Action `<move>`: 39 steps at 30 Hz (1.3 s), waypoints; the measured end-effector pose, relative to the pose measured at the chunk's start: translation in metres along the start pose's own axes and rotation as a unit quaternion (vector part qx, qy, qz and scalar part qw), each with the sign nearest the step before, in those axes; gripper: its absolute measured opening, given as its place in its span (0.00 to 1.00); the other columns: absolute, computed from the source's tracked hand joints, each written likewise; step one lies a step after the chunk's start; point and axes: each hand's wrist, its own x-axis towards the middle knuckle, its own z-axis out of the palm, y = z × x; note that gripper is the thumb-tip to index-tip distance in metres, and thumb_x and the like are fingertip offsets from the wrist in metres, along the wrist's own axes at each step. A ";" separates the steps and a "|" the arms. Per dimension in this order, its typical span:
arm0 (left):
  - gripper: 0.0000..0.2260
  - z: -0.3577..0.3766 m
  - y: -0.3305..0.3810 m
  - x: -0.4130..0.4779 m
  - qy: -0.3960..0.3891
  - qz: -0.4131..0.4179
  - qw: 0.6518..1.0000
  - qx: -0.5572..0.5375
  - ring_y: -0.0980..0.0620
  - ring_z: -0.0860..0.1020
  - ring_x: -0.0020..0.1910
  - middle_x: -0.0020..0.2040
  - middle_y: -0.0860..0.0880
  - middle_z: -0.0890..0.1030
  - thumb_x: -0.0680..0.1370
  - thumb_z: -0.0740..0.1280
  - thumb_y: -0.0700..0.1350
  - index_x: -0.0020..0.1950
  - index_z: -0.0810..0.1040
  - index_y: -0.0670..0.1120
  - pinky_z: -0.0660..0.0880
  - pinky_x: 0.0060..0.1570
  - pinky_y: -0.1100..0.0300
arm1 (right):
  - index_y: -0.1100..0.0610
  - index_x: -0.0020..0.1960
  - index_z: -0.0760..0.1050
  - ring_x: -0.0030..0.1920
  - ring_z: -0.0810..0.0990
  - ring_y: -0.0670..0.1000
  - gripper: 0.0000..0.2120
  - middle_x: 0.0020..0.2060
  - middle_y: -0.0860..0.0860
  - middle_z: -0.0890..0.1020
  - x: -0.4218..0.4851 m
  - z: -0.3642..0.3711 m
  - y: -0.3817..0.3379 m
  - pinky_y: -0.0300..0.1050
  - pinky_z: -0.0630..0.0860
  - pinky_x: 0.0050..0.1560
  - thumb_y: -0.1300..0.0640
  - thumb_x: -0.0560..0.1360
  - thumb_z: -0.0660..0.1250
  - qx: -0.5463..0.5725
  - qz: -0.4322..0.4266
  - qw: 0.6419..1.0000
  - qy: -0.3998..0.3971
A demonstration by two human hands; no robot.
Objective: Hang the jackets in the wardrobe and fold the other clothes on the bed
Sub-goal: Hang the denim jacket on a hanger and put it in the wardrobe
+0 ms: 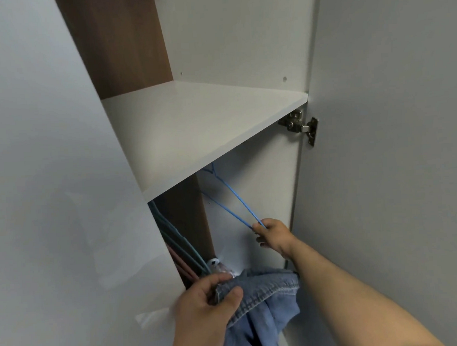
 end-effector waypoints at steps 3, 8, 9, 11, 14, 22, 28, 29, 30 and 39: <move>0.12 0.000 -0.002 -0.001 -0.009 -0.005 1.000 0.001 0.57 0.81 0.30 0.33 0.47 0.85 0.69 0.74 0.29 0.40 0.83 0.45 0.78 0.33 0.67 | 0.56 0.46 0.77 0.35 0.74 0.50 0.13 0.42 0.56 0.77 -0.013 -0.003 -0.008 0.40 0.75 0.37 0.52 0.83 0.59 0.061 0.017 0.998 -0.021; 0.12 -0.002 -0.005 -0.003 -0.029 -0.013 0.999 0.012 0.57 0.82 0.32 0.34 0.48 0.85 0.69 0.74 0.28 0.40 0.83 0.46 0.77 0.35 0.69 | 0.55 0.44 0.75 0.31 0.73 0.48 0.16 0.38 0.54 0.78 -0.028 -0.008 -0.024 0.37 0.70 0.32 0.52 0.85 0.54 0.092 0.028 0.995 -0.018; 0.12 -0.002 -0.006 -0.003 -0.028 -0.013 0.999 0.014 0.56 0.82 0.33 0.35 0.48 0.85 0.69 0.74 0.28 0.40 0.83 0.46 0.77 0.36 0.69 | 0.55 0.43 0.75 0.31 0.73 0.48 0.16 0.37 0.54 0.78 -0.032 -0.010 -0.028 0.37 0.70 0.32 0.52 0.85 0.54 0.094 0.028 0.995 -0.014; 0.13 -0.003 -0.006 -0.004 -0.032 -0.008 0.999 0.020 0.56 0.82 0.34 0.34 0.49 0.85 0.69 0.75 0.29 0.39 0.83 0.47 0.77 0.36 0.70 | 0.55 0.43 0.75 0.29 0.73 0.47 0.16 0.37 0.54 0.79 -0.038 -0.014 -0.037 0.36 0.70 0.30 0.53 0.85 0.54 0.093 0.023 0.995 -0.008; 0.12 -0.007 -0.005 -0.007 -0.044 0.001 0.999 0.020 0.59 0.81 0.32 0.33 0.49 0.85 0.69 0.75 0.29 0.40 0.82 0.46 0.76 0.34 0.71 | 0.57 0.44 0.74 0.30 0.72 0.48 0.16 0.37 0.56 0.78 -0.045 -0.018 -0.049 0.37 0.69 0.29 0.53 0.85 0.53 0.092 0.009 0.996 -0.016; 0.11 -0.014 -0.008 -0.012 -0.070 0.004 0.997 -0.010 0.49 0.82 0.38 0.38 0.45 0.86 0.69 0.74 0.27 0.41 0.83 0.43 0.78 0.40 0.63 | 0.55 0.49 0.74 0.38 0.79 0.51 0.13 0.44 0.59 0.78 -0.088 -0.025 -0.053 0.40 0.79 0.39 0.53 0.85 0.54 0.100 0.043 0.994 -0.024; 0.12 -0.025 -0.014 -0.014 -0.076 0.012 0.997 -0.006 0.48 0.81 0.37 0.36 0.46 0.86 0.69 0.74 0.28 0.41 0.83 0.44 0.79 0.40 0.61 | 0.56 0.46 0.72 0.39 0.79 0.52 0.14 0.46 0.60 0.77 -0.142 -0.033 -0.038 0.41 0.78 0.40 0.55 0.85 0.53 0.043 0.030 0.998 -0.022; 0.11 -0.027 -0.015 -0.014 -0.078 0.010 0.997 -0.010 0.48 0.81 0.38 0.37 0.45 0.86 0.69 0.74 0.27 0.42 0.83 0.43 0.79 0.39 0.63 | 0.56 0.45 0.71 0.37 0.78 0.51 0.14 0.45 0.59 0.76 -0.152 -0.034 -0.035 0.40 0.77 0.38 0.56 0.85 0.53 0.030 0.019 0.999 -0.009; 0.11 -0.029 -0.016 -0.014 -0.080 0.010 0.997 -0.017 0.47 0.81 0.38 0.37 0.45 0.86 0.69 0.73 0.27 0.42 0.83 0.42 0.80 0.40 0.63 | 0.56 0.44 0.71 0.36 0.77 0.51 0.14 0.43 0.58 0.74 -0.163 -0.035 -0.032 0.38 0.75 0.36 0.57 0.85 0.53 0.010 0.006 1.000 0.005; 0.10 -0.049 -0.020 -0.033 -0.135 0.027 0.990 -0.041 0.49 0.83 0.35 0.37 0.44 0.85 0.71 0.74 0.30 0.46 0.83 0.44 0.79 0.37 0.57 | 0.56 0.46 0.73 0.34 0.70 0.46 0.13 0.34 0.50 0.74 -0.283 -0.027 -0.007 0.36 0.69 0.34 0.54 0.83 0.55 -0.155 0.020 0.971 0.178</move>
